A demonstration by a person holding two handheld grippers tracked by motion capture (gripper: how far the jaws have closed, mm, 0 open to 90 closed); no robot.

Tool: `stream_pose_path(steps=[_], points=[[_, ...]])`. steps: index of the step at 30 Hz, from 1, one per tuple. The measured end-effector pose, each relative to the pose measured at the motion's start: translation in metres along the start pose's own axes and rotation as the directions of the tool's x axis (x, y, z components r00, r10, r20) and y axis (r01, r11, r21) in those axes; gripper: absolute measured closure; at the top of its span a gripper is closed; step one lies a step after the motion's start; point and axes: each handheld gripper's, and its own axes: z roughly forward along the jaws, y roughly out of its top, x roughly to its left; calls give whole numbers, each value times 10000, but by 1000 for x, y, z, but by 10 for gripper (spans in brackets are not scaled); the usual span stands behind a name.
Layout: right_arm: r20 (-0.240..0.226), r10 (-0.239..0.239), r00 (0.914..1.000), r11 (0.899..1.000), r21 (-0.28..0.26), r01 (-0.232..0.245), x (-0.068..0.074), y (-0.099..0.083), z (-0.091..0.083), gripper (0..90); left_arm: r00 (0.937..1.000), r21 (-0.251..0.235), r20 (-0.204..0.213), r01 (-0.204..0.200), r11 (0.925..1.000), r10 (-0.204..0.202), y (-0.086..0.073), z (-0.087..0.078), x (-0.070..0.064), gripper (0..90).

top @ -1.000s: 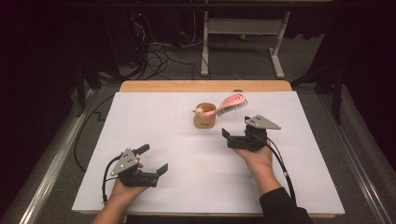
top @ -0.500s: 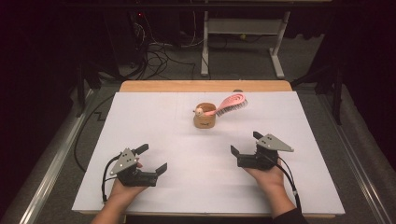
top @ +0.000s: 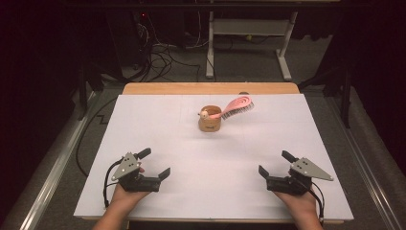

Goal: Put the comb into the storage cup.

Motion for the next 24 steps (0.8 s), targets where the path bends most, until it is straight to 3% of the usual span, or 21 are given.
stream_pose_path(steps=[9,24], points=[[213,-210,9996,9975,-674,224,-8,-4,-35,3,9997,135,-218,123,9998,-120,-2,-2,3,0],[314,-43,9995,9974,-711,65,-10,-6,-34,3,9989,-106,-422,218,9997,-222,0,-13,8,0]])
